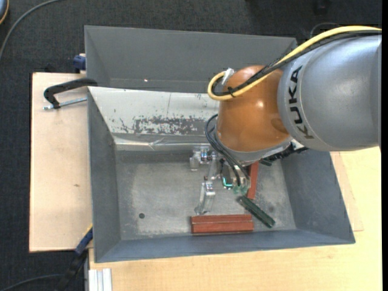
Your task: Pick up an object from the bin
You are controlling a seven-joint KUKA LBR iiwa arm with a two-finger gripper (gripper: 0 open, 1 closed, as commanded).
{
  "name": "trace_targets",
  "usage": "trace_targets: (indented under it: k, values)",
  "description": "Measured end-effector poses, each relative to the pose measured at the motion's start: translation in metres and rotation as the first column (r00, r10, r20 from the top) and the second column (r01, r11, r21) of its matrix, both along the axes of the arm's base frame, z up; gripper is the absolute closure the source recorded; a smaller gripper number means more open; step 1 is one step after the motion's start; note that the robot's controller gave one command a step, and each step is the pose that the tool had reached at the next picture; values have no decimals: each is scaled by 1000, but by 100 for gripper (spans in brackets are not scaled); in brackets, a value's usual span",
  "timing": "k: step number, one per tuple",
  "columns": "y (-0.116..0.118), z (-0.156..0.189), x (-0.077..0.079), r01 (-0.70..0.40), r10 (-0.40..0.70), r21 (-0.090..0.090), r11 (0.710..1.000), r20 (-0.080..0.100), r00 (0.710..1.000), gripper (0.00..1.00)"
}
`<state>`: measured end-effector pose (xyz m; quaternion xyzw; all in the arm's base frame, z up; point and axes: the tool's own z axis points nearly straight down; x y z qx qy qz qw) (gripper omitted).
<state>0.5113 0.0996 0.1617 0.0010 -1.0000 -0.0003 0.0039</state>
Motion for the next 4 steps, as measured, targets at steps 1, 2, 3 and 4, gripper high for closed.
trace_targets:
  k: [1, 2, 3, 4]
  values:
    - [-59, -91, -19, -272, 272, 0, 962, 7, 962, 0]
    - [-189, -60, -12, -341, 341, -7, 940, 14, 940, 0]
    - [-174, -61, -13, -803, 803, -4, 596, 13, 595, 0]
    - [-155, -92, 4, -990, 990, -4, 142, 12, 142, 0]
